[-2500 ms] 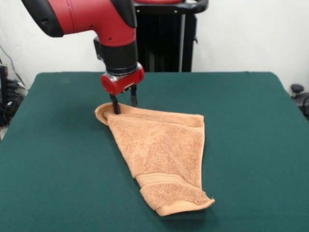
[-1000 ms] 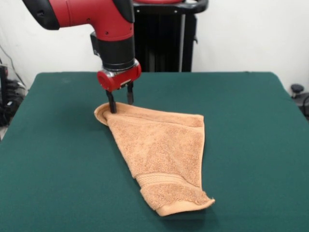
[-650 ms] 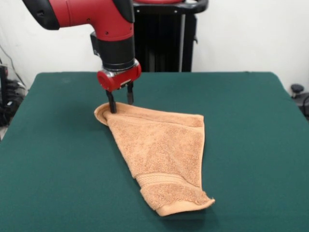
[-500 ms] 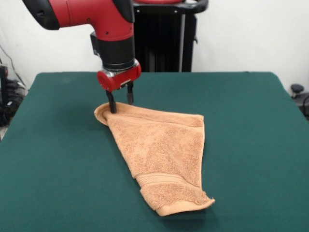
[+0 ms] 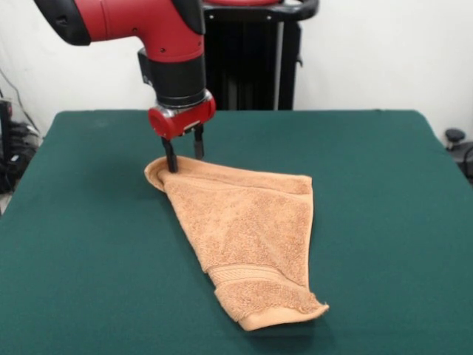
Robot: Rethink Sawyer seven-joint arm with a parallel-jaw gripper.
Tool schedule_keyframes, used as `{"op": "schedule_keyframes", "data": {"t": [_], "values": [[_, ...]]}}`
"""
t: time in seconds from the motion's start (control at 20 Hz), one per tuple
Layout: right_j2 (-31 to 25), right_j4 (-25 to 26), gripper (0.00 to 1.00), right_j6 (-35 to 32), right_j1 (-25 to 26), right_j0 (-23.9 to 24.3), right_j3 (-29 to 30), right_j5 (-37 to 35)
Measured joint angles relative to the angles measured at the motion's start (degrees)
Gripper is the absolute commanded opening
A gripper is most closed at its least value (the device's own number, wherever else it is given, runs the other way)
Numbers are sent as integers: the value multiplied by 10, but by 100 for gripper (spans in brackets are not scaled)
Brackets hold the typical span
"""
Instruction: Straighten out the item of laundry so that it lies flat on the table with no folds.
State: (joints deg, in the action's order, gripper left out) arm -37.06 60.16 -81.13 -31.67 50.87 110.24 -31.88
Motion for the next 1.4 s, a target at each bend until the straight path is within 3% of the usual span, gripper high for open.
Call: {"op": "schedule_keyframes", "data": {"t": [1.4], "values": [[11,-17,100,0,-15,0,2,0]]}}
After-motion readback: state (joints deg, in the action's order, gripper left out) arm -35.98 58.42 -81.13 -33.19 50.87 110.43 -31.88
